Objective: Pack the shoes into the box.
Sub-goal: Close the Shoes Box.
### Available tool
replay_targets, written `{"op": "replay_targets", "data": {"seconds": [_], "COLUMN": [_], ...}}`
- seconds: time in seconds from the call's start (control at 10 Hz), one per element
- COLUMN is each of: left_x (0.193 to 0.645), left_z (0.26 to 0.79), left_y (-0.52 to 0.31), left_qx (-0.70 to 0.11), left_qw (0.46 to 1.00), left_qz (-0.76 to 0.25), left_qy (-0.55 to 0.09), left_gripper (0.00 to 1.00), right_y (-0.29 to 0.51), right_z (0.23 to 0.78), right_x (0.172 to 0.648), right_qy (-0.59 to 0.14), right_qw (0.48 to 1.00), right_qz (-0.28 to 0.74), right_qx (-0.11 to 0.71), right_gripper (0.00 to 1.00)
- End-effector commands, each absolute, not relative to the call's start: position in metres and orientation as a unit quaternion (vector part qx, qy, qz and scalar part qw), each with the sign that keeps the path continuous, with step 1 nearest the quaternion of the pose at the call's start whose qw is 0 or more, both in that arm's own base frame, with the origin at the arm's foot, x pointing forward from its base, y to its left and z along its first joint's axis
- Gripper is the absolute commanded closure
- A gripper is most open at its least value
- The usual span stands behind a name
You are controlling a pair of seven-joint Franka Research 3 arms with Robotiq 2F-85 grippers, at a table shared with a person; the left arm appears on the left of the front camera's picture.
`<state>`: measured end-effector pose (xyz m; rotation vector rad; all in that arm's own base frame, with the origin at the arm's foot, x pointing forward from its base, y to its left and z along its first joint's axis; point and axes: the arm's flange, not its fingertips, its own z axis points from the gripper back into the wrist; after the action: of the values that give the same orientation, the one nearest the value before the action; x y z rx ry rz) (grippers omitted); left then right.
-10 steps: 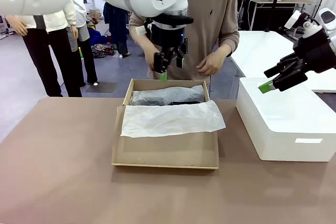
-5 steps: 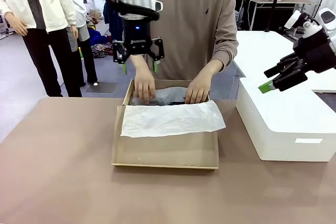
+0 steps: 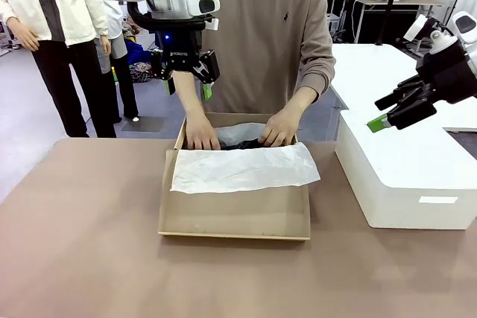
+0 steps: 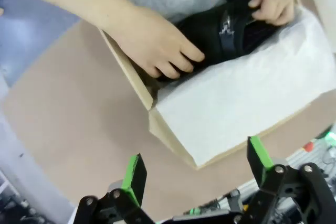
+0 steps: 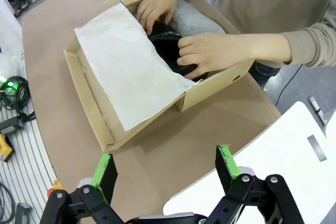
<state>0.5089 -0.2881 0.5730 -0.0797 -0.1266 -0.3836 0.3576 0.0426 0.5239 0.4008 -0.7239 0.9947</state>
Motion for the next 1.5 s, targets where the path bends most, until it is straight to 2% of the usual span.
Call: {"op": "replay_targets", "data": {"seconds": [0.0, 0.6, 0.8, 1.0, 1.4], "left_x": [0.503, 0.503, 0.491, 0.47, 0.453], "left_z": [0.576, 0.571, 0.582, 0.591, 0.605], "left_y": [-0.291, -0.291, -0.259, -0.221, -0.153], "left_qx": [-0.022, -0.031, -0.06, -0.054, -0.097], "left_qw": [0.987, 0.987, 0.964, 0.935, 0.829], "left_qz": [-0.15, -0.154, -0.256, -0.35, -0.55], "left_qy": [-0.046, -0.045, -0.035, -0.016, 0.0], "left_gripper": [0.0, 0.0, 0.0, 0.0, 0.0], "right_y": [0.041, 0.041, 0.041, 0.041, 0.041], "right_z": [0.522, 0.522, 0.522, 0.522, 0.522], "right_x": [0.361, 0.361, 0.361, 0.361, 0.361], "right_qy": [-0.349, -0.349, -0.349, -0.349, -0.349], "right_qw": [0.786, 0.786, 0.786, 0.786, 0.786], "right_qz": [0.47, 0.47, 0.47, 0.47, 0.47], "right_qx": [0.197, 0.197, 0.197, 0.197, 0.197], "right_gripper": [0.0, 0.0, 0.0, 0.0, 0.0]}}
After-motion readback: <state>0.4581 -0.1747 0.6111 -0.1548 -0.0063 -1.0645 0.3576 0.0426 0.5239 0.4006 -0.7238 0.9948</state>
